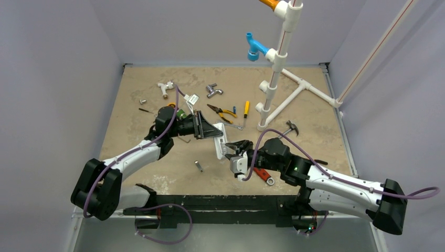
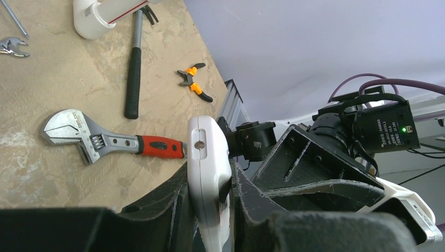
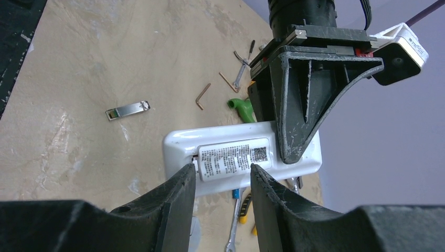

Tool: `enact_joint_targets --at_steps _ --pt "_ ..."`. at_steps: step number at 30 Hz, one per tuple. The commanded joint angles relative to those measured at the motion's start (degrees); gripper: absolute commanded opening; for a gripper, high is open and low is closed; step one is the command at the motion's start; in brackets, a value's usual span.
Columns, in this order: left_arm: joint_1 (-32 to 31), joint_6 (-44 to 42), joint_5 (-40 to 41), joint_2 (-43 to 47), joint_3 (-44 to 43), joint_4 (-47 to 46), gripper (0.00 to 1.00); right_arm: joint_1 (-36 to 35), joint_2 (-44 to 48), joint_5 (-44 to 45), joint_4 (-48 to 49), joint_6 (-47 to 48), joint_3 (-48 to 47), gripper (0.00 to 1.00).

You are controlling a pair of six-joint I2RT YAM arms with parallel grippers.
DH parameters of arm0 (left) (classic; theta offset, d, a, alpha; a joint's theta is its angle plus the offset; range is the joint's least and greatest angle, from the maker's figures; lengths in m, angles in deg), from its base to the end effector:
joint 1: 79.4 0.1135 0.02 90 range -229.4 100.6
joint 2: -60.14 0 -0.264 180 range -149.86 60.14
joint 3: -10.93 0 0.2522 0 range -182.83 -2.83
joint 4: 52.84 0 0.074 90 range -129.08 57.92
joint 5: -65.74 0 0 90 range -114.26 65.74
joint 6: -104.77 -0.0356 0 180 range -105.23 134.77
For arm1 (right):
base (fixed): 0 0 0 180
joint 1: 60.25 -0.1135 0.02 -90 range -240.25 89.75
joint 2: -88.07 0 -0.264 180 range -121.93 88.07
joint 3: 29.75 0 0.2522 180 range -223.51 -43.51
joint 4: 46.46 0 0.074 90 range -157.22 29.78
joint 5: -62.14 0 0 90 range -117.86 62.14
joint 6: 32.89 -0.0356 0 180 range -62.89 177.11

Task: Load the batteries into the remote control
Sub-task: Remove the battery cover from the remote control.

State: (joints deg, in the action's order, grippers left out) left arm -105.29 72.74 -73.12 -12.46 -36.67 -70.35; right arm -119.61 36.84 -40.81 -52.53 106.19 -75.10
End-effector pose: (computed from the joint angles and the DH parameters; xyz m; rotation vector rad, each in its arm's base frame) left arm 0.2278 -0.1404 0.2461 0.1998 2.0078 -1.7321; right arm 0.1011 0.1864 0.2710 -1.5384 0.9070 0.3302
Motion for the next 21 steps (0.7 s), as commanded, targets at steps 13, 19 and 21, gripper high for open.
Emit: enact_joint_targets --at_steps 13,19,21 --pt "-0.47 -0.14 -3.17 -0.36 -1.27 -2.22 0.0 0.28 2.39 0.25 0.41 -0.96 -1.39 0.42" --pt "-0.47 0.2 -3.27 -0.64 -1.49 -2.61 0.0 0.28 1.92 0.83 0.14 -0.85 -1.5 0.42" --pt "-0.47 0.21 -3.26 -0.52 -1.4 -2.59 0.0 0.29 2.0 1.2 -0.14 -0.68 -1.33 0.42"
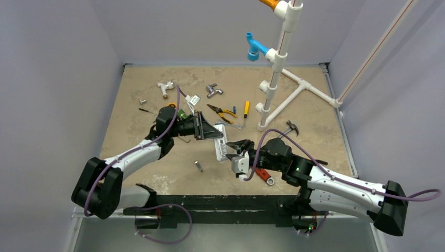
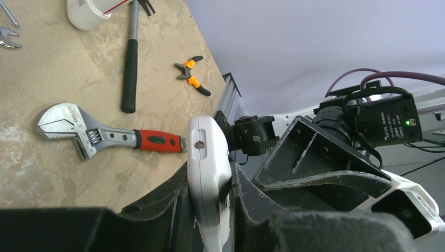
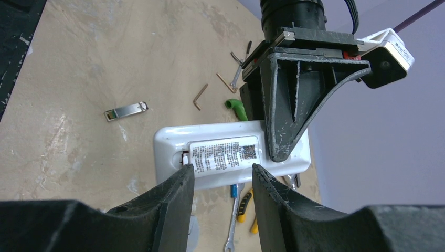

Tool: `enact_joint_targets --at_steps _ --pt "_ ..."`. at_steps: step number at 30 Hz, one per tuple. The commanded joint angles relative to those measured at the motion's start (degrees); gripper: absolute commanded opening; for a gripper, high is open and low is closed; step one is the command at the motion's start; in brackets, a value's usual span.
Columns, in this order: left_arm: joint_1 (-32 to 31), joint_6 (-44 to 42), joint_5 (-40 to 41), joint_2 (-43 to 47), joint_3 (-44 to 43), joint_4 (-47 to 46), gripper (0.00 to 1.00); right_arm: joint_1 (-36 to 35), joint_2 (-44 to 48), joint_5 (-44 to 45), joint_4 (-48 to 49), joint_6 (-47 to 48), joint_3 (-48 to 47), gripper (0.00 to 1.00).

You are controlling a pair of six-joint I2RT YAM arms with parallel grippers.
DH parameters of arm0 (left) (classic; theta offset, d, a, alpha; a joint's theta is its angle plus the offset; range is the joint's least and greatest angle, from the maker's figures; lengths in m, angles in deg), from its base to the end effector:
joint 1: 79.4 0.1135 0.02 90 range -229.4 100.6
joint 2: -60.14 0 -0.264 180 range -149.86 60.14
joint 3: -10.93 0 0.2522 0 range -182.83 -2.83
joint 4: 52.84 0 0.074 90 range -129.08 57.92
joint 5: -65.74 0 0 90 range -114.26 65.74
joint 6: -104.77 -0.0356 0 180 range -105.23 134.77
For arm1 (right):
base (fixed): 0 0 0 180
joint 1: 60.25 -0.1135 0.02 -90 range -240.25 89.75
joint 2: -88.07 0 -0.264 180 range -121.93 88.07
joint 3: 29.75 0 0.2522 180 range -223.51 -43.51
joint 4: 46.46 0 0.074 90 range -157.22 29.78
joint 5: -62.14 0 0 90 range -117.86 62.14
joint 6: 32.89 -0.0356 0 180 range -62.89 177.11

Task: Load the batteries into the remote control
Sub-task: Remove the battery cover from the remote control.

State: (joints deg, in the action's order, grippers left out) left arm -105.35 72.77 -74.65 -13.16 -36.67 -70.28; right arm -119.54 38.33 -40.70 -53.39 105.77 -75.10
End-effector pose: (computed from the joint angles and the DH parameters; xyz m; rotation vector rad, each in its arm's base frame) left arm 0.2282 -0.1415 0.2431 0.2175 2.0264 -1.7526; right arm 0.0991 0.1824 0.2743 -1.5256 0.9078 0.3323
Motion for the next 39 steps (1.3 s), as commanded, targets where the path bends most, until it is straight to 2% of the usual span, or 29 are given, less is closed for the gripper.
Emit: enact_joint_targets --at_steps 1,28,33,39 --pt "-0.41 0.29 -1.73 0.2 -1.44 -2.68 0.0 0.22 0.59 1.29 0.58 -0.16 -1.24 0.42" --pt "-0.41 2.52 -2.76 -1.92 -1.25 -6.63 0.0 0.2 2.04 2.96 -1.59 -0.87 -0.51 0.43" --pt "-0.39 2.82 -3.0 -1.72 -1.23 -6.97 0.0 0.16 3.31 -0.42 -5.54 -1.63 -1.25 0.46" --pt "-0.41 2.39 -3.04 -1.12 -1.22 -6.11 0.0 0.22 3.08 -2.73 -4.04 -3.12 -1.34 0.51"
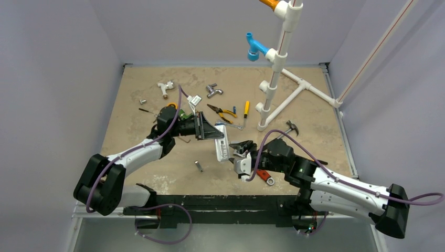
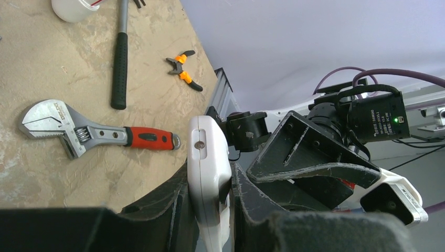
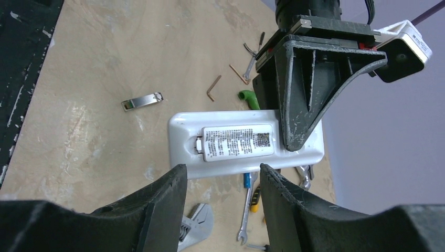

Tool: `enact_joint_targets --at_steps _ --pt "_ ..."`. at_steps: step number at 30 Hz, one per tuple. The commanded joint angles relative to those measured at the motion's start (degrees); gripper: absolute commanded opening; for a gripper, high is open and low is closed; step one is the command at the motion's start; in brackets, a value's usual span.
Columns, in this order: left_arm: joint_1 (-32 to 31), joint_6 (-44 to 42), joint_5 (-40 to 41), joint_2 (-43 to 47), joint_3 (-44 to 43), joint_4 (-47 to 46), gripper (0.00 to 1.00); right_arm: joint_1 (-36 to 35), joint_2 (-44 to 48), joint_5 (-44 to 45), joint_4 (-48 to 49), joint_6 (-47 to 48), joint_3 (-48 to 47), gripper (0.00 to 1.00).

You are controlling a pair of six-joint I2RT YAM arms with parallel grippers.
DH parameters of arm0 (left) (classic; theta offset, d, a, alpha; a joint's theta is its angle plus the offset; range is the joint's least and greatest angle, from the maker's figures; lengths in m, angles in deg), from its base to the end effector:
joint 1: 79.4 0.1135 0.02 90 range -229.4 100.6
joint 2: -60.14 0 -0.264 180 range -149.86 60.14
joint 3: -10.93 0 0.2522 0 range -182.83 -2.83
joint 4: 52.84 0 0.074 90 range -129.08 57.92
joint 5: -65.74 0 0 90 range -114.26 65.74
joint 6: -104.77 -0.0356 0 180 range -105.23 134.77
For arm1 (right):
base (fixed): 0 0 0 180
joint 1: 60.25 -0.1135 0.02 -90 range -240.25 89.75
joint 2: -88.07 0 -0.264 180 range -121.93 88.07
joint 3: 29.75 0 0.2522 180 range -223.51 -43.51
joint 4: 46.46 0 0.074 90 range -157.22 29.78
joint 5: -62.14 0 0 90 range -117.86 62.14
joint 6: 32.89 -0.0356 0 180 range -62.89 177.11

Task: Load the batteries into the remote control
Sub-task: Remove the battery cover from the remote control.

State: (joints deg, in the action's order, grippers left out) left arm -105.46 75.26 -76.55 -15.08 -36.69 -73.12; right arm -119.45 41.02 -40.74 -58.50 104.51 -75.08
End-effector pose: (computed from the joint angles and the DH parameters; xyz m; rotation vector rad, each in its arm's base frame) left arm 0.2312 -0.1444 0.2397 0.2190 2.0350 -1.8048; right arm 0.0945 0.1740 0.2733 -1.5483 0.9539 0.3495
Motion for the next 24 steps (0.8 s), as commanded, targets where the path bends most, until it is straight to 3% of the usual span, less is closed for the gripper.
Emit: enact_joint_targets --at_steps 1,24 --pt "-0.3 -0.11 -1.14 0.7 -1.23 -3.27 0.0 0.14 -0.09 -2.75 1.64 -1.87 -1.52 0.51" --pt "-0.26 -0.37 -1.37 0.47 -1.03 -3.14 0.0 0.13 -2.55 -5.19 4.62 -1.03 -3.88 0.5"
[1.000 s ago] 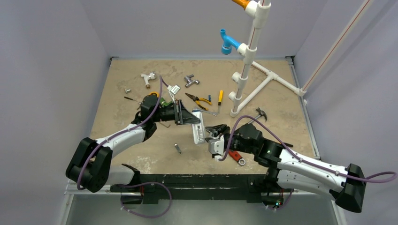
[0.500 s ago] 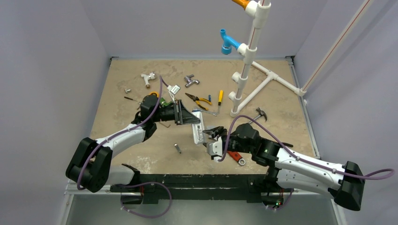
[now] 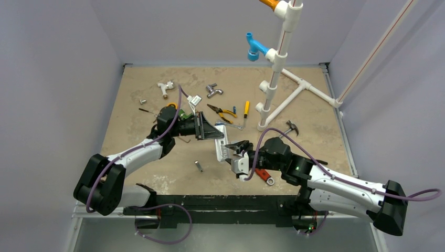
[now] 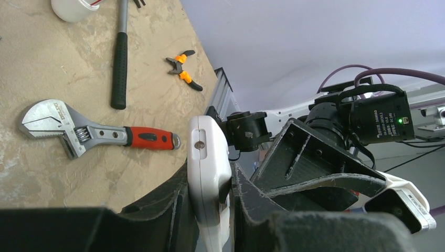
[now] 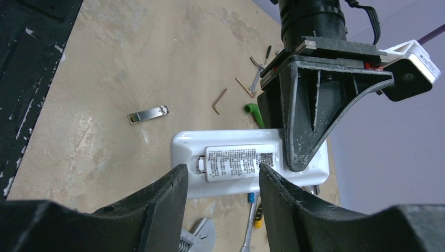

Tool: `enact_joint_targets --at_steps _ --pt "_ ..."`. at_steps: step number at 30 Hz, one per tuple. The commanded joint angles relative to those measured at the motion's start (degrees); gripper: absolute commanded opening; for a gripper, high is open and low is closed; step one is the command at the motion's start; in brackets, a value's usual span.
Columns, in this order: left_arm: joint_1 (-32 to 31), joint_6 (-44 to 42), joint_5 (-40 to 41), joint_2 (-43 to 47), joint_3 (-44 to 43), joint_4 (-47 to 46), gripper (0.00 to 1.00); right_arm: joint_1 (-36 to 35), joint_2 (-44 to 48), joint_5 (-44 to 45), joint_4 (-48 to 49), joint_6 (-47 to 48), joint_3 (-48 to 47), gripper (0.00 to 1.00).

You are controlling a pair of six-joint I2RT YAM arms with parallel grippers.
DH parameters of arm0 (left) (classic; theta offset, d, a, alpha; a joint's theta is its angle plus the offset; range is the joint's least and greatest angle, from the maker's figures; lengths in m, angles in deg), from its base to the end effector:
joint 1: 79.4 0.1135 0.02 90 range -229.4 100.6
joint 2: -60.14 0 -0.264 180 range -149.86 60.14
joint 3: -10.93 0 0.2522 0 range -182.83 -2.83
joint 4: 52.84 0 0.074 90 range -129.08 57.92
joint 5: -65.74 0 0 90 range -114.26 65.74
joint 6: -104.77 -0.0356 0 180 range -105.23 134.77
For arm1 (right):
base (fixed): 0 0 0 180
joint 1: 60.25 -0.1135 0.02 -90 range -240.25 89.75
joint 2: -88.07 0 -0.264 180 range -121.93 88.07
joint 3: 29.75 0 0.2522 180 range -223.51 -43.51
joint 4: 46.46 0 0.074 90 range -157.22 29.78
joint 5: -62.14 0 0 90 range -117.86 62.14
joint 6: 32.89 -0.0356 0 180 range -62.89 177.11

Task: Load the batteries into the remote control
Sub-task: Remove the battery cover from the remote control.

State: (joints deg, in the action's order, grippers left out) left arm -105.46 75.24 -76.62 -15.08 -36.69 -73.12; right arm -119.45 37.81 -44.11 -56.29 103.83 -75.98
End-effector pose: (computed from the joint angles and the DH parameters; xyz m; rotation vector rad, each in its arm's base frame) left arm 0.2312 -0.1444 0.2397 0.2205 2.0351 -1.8055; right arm 0.0979 0.1836 0.2729 -1.5673 0.9291 0.4111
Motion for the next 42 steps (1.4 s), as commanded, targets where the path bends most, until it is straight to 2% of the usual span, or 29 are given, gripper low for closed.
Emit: enact_joint_targets --at_steps 1,42 --pt "-0.3 -0.35 -1.26 0.49 -1.03 -3.17 0.0 0.15 0.69 -1.92 2.54 -0.33 -2.94 0.5" --pt "-0.3 -0.28 -1.45 0.39 -1.27 -3.31 0.0 0.14 -1.67 2.46 4.29 2.4 -3.2 0.48"
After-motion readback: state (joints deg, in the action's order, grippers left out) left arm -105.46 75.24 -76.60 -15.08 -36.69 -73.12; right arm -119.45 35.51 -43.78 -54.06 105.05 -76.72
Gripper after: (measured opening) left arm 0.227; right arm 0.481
